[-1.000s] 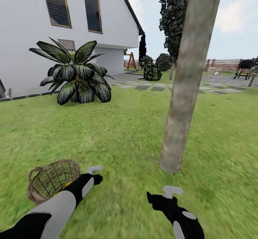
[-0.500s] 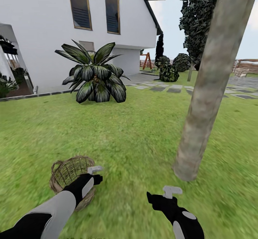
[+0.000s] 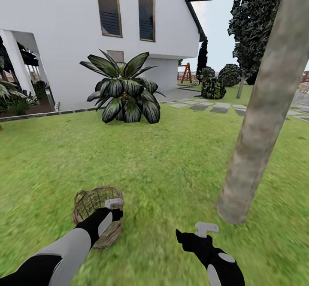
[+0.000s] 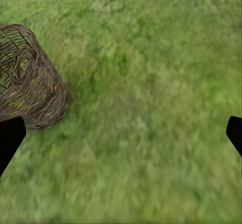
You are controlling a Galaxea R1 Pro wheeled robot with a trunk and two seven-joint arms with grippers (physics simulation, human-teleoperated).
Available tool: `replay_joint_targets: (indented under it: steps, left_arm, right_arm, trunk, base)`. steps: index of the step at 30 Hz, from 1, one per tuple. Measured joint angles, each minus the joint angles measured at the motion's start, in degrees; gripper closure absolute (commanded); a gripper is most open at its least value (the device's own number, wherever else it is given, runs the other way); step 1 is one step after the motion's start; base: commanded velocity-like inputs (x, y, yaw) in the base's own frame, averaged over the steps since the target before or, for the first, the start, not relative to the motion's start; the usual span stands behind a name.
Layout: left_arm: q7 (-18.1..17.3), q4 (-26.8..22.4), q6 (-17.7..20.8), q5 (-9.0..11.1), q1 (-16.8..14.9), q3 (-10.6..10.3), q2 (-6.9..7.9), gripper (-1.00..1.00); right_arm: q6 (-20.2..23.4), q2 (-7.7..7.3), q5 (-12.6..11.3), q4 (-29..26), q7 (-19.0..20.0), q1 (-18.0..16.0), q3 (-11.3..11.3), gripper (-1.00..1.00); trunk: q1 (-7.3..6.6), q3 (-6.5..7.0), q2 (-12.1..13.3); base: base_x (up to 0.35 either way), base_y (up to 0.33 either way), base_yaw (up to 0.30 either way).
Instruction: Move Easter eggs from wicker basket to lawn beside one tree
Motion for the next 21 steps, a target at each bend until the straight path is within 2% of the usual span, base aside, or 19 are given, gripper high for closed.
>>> replay_joint_targets:
  steps: [21]
  left_arm:
    - [-0.1,0.0,0.0,0.0,0.0,0.0,0.02,-1.00]
  right_arm:
    - [-0.1,-0.01,-0.2,0.0,0.0,0.0,0.0,-1.00]
  trunk:
    - [-4.61,3.77,8.4]
  base:
    - [0.000,0.000,0.001]
